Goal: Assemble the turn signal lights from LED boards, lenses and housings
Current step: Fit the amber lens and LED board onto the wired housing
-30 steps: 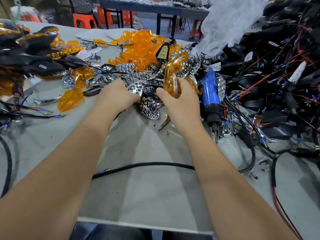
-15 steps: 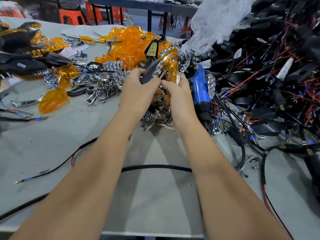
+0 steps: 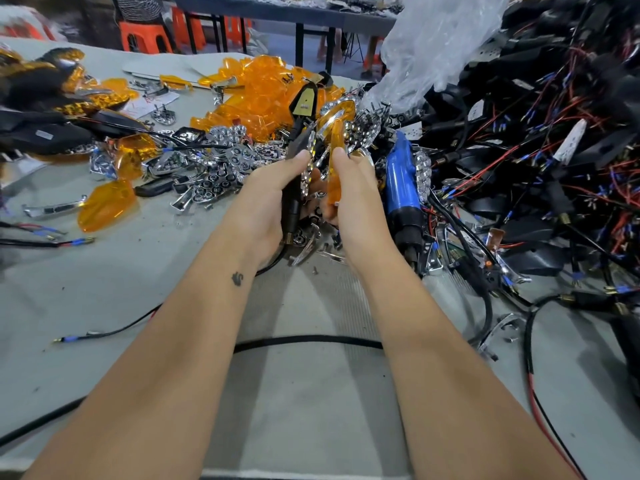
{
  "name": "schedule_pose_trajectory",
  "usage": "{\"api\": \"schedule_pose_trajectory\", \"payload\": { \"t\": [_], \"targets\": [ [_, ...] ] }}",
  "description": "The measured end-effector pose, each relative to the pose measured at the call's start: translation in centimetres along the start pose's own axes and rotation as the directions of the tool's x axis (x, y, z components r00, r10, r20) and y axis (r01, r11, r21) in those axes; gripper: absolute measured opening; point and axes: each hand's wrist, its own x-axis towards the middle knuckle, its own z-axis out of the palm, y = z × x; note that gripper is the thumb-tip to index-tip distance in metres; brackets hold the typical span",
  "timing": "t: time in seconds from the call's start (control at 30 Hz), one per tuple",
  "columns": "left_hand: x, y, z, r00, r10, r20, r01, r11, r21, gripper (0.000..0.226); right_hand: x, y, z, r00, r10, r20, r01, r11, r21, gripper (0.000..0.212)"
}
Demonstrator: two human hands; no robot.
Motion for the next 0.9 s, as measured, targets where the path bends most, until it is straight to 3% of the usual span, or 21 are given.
{"api": "schedule_pose_trajectory", "payload": {
  "t": [0.1,0.33,0.47,0.6,0.9],
  "targets": [
    [-0.3,0.0,0.2,0.999,0.017,0.049,-0.018,1.0,0.008,0.037,-0.3,0.1,0.3,0.999,-0.029,-0.025,0.028,0.999,-0.039,0.02],
    [-0.7,-0.1,0.4,0.994,0.044,0.101,-0.047,0.998,0.031,0.027,-0.4,0.3,0.6,0.998,-0.068,-0.011,0.066,0.991,-0.12,0.031],
    [-0.8,-0.1,0.6,0.994,0.064,0.088,-0.068,0.996,0.05,0.027,-0.5,0.3,0.6,0.994,-0.106,0.012,0.107,0.988,-0.112,0.02],
    [-0.9,-0.1,0.8,0.994,0.065,0.092,-0.07,0.997,0.043,0.03,-0.5,0.5,0.7,0.991,-0.128,0.033,0.131,0.986,-0.107,0.045],
    [-0.9,-0.1,0.4,0.985,0.043,0.169,-0.052,0.997,0.05,0.025,-0.5,0.6,1.0,0.989,-0.128,0.076,0.134,0.988,-0.077,0.054]
  ]
}}
